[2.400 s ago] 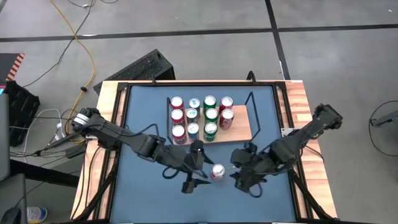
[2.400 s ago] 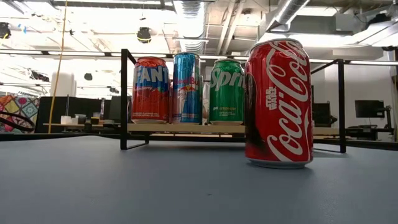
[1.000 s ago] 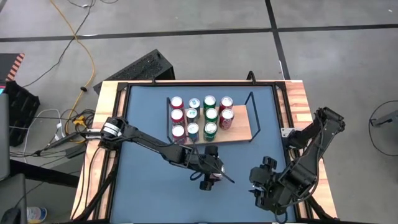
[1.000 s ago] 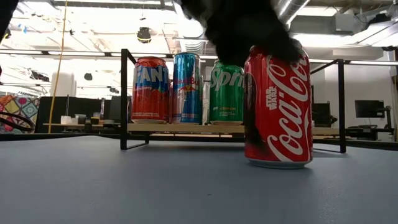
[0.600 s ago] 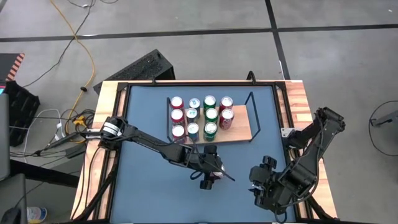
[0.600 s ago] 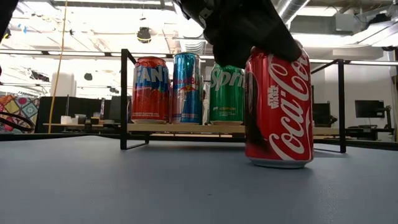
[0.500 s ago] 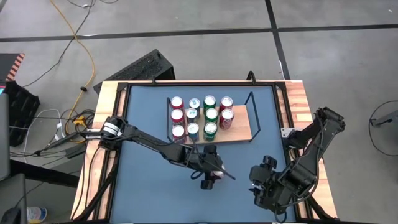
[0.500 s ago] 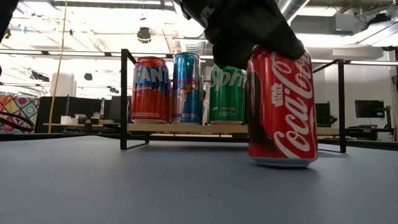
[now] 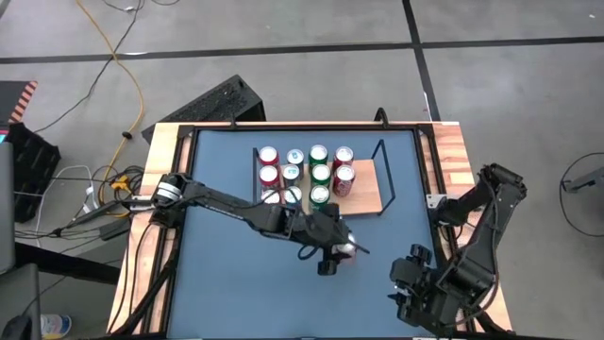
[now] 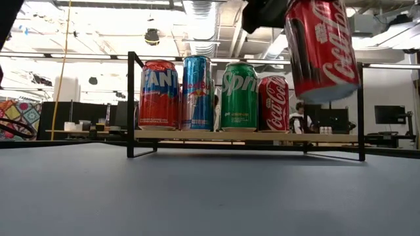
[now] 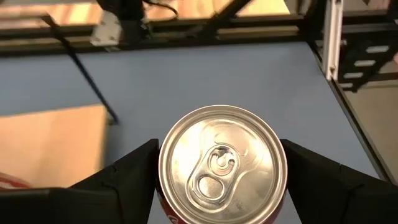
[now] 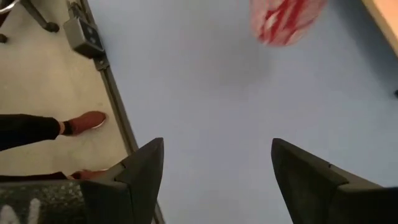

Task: Place canned beverage on shelf
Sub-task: Put the red soda can on the shelf aligned with other red soda cans

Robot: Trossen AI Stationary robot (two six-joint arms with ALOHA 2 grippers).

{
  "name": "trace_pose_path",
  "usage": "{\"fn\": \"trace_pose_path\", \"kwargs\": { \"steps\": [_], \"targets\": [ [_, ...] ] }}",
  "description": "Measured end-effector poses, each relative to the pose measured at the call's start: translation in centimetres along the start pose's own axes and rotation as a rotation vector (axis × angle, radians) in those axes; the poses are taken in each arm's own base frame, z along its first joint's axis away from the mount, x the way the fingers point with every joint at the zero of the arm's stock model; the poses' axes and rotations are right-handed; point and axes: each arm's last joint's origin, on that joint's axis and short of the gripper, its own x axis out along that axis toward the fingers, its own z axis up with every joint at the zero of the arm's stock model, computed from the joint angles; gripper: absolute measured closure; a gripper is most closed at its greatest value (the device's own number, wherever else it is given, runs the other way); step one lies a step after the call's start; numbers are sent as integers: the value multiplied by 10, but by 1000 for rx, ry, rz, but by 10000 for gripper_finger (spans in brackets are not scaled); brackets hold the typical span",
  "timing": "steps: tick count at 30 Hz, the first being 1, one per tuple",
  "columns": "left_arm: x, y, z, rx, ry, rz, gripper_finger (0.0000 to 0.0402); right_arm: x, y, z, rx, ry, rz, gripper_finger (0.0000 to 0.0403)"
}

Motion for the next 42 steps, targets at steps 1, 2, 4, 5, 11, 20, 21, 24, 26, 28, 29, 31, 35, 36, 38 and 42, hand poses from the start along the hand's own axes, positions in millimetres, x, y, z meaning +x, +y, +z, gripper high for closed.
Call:
{"fn": "trace_pose_path", "kwargs": {
  "steps": [1, 2, 4, 5, 11, 20, 21, 24, 26, 28, 29, 31, 35, 36, 38, 42],
  "targets": [
    [-1, 5, 4, 4, -4, 10, 125, -1, 0, -3, 6, 3, 0, 121],
    [-2, 10, 8, 0, -4, 19, 125, -2, 1, -5, 12, 5, 0, 121],
    [-3, 20, 13, -9, 1, 29, 125, -4, 2, -10, 23, 8, 5, 121],
    [-3, 25, 15, -12, 6, 35, 125, -5, 2, -11, 29, 7, 7, 121],
    [-5, 56, 25, -3, -12, 84, 125, -9, 4, -19, 74, -36, 14, 121],
    [-5, 90, 24, -39, 14, 144, 125, -10, 4, -21, 93, -37, 20, 121],
    [-5, 92, 24, -44, 14, 149, 125, -10, 4, -21, 92, -37, 20, 121],
    [-5, 95, 24, -51, 16, 163, 125, -10, 4, -21, 89, -37, 19, 121],
    [-6, 98, 21, -41, 39, 176, 125, -10, 4, -21, 84, -37, 18, 121],
    [-6, 100, 19, -38, 63, 169, 125, -10, 4, -21, 80, -37, 15, 121],
    [-5, 100, 18, -36, 70, 161, 125, -10, 4, -21, 78, -37, 12, 121],
    [-5, 101, 18, -17, 76, 164, 125, -10, 3, -21, 75, -36, 5, 121],
    [-6, 106, 18, -2, 76, 185, 125, -10, 2, -21, 71, -54, -5, 121],
    [-6, 108, 18, -6, 78, 186, 125, -10, 2, -21, 72, -62, -6, 121],
    [-3, 110, 16, -12, 82, 176, 125, -10, 2, -20, 71, -69, -7, 121],
    [7, 111, 8, -12, 101, 182, 125, -10, 2, -20, 71, -71, -9, 121]
  ]
}}
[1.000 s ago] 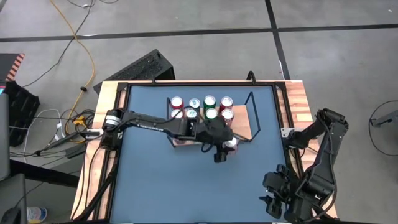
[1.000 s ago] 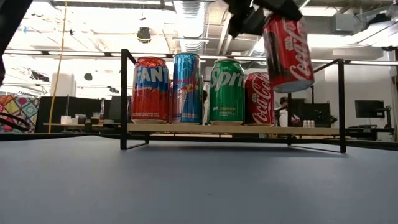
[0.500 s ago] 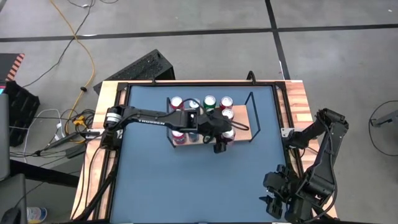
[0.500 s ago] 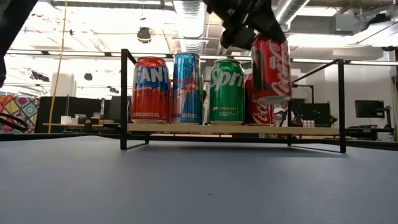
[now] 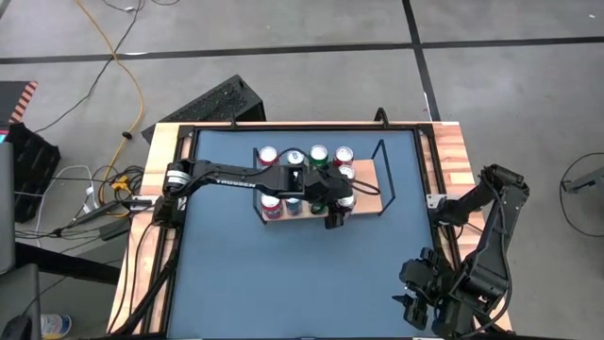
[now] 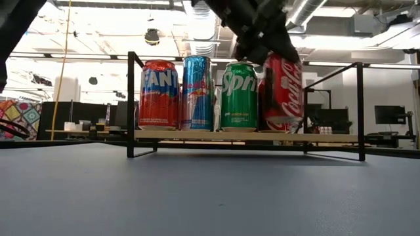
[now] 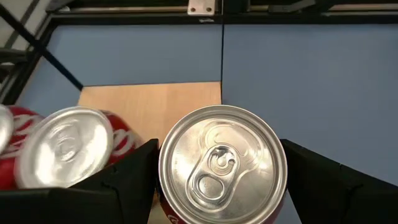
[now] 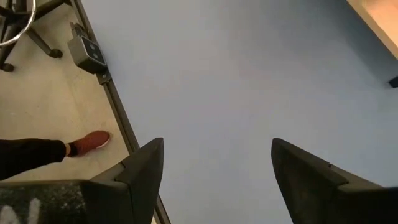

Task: Place canned beverage on shelf
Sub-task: Put the red soda can on the shelf aligned with other red soda cans

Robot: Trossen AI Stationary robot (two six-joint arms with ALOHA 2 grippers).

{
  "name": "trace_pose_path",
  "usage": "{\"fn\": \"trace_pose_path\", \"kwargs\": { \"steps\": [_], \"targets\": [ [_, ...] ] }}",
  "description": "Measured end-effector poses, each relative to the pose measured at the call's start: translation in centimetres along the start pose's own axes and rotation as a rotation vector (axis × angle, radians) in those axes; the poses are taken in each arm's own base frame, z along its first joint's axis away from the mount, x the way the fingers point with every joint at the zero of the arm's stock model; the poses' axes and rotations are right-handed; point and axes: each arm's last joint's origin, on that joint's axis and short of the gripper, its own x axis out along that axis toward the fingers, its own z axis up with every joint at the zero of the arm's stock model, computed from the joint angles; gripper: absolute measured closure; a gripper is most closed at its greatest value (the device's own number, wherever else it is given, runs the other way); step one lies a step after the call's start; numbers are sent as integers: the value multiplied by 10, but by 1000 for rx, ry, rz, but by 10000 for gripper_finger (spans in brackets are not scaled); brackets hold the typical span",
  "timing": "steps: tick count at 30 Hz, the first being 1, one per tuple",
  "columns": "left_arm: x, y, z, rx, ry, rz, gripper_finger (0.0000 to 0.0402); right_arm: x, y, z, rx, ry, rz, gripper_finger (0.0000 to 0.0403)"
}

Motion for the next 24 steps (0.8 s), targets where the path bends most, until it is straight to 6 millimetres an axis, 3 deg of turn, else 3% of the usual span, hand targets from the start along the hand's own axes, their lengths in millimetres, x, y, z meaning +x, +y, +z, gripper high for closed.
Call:
{"fn": "trace_pose_path", "kwargs": {
  "steps": [6, 24],
  "targets": [
    [13, -2, -7, -7, 7, -5, 125, 0, 0, 0, 6, -1, 1, 121],
    [13, 10, -7, -12, 8, 31, 120, 0, 0, 0, 3, -13, -1, 121]
  ]
}}
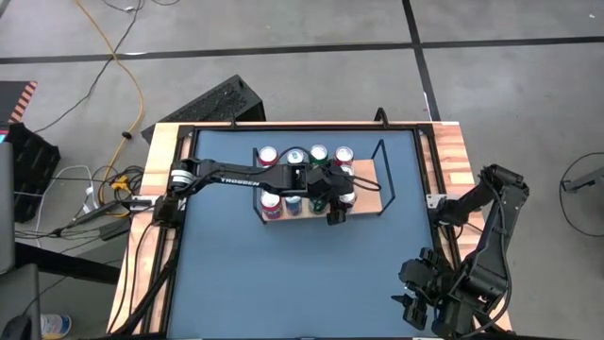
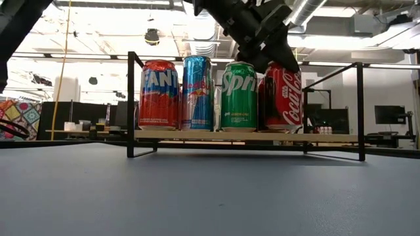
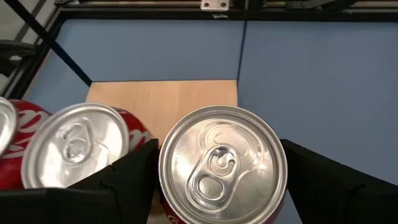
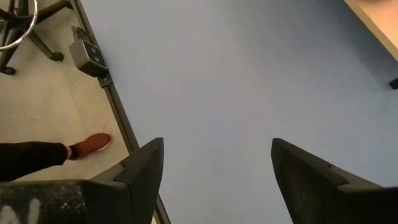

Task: Place canned beverage on shelf
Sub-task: Put the red soda can on the shelf aligned with other red soda cans

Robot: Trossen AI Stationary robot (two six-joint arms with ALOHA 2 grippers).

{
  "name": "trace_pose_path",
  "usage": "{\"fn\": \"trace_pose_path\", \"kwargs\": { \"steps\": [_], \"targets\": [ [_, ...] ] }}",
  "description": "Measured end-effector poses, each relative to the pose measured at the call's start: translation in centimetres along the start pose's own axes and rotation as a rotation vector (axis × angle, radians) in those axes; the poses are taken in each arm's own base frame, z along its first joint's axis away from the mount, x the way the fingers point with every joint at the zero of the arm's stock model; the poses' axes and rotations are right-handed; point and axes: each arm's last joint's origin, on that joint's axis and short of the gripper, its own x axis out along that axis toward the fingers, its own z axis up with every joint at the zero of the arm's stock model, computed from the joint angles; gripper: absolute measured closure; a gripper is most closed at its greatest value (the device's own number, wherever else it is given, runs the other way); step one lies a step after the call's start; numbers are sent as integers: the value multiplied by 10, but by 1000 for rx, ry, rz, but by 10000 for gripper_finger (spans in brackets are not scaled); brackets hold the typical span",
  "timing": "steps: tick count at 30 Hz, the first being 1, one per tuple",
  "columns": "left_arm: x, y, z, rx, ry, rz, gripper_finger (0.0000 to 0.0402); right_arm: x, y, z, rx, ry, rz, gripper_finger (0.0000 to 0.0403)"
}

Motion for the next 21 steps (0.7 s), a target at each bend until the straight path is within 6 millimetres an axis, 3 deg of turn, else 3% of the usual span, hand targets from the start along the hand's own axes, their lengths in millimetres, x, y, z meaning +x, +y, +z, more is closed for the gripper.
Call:
{"fn": "trace_pose_path", "kwargs": {
  "steps": [21],
  "targets": [
    [-2, 4, 0, 43, 9, 23, 73, 0, 1, 0, 1, 0, 7, 121]
  ]
}}
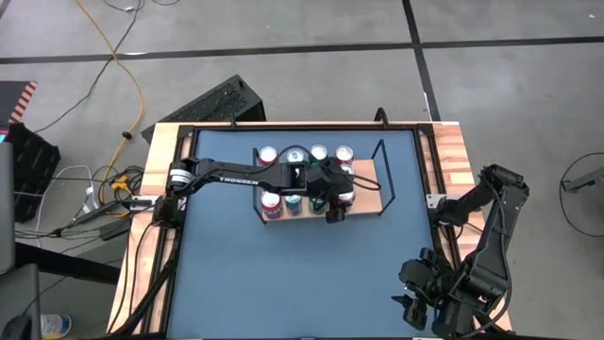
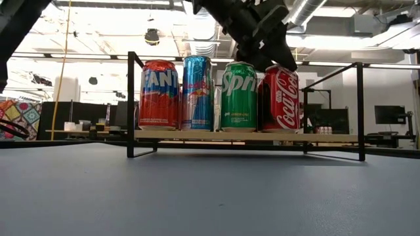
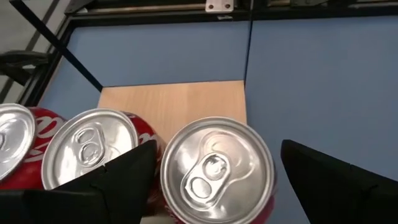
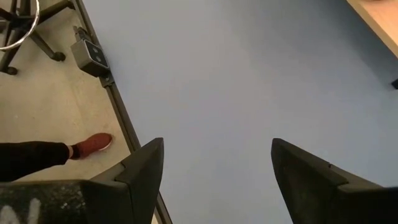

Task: Place canned beverage on shelf
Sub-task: Put the red soda can on the shelf aligned with other red soda cans

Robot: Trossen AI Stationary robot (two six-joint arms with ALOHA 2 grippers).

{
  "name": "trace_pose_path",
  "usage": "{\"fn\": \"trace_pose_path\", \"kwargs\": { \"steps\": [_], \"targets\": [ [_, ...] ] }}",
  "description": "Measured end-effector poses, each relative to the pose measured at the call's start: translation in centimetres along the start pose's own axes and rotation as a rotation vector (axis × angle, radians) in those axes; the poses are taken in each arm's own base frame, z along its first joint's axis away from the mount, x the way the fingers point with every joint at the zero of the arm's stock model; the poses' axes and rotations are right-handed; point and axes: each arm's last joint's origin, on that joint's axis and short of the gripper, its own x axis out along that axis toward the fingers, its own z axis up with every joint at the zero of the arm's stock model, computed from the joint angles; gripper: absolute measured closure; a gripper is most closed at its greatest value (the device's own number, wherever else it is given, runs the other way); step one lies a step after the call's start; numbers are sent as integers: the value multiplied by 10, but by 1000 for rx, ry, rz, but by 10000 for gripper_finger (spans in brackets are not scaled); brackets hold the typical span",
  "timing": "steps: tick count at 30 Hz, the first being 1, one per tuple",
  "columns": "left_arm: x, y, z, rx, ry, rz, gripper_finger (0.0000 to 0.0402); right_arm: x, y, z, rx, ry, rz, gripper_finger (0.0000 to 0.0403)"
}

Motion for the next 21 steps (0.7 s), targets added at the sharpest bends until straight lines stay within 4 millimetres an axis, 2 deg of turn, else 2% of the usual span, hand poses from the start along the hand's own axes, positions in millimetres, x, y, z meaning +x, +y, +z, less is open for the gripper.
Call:
{"fn": "trace_pose_path", "kwargs": {
  "steps": [14, 21],
  "targets": [
    [-2, -12, 1, -6, 1, -52, 72, 0, 0, 0, -31, 0, -1, 121],
    [-13, -12, 20, 45, -26, 2, 72, 0, 0, 1, -52, -41, -6, 121]
  ]
}}
